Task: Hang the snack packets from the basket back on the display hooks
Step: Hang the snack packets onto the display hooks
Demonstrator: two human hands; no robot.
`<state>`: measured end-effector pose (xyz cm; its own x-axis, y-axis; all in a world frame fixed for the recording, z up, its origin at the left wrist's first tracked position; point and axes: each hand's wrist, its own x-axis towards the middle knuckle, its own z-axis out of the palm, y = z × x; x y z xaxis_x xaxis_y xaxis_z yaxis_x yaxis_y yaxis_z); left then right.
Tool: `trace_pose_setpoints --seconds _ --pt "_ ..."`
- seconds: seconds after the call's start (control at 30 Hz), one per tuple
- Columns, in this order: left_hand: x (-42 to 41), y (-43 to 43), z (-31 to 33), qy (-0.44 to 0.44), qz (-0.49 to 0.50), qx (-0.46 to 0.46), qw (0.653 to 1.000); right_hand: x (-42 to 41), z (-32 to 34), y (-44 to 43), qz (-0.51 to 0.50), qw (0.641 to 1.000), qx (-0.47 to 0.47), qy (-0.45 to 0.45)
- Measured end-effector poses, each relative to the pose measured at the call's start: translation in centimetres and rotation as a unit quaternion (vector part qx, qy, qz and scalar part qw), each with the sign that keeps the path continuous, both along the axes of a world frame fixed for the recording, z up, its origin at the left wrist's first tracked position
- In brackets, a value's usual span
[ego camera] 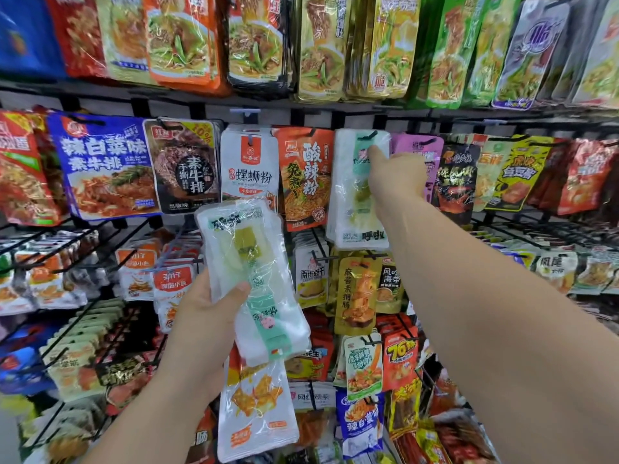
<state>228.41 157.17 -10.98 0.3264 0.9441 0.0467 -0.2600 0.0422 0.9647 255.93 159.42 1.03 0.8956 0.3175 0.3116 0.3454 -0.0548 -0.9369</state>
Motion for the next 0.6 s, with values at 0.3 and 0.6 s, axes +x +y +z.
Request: trace_pose_setpoints --seconds 0.3,0.6 --pt "-0.5 -0.9 0.2 0.010 0.006 0.011 1.000 -0.8 -0.5 -0.5 -0.015 0.998 -0.049 -0.034" --pt "-0.3 -3.7 -0.8 0.019 -0.034 0.011 0.999 -6.7 -6.1 -9.1 0.062 0.991 0.053 -0.109"
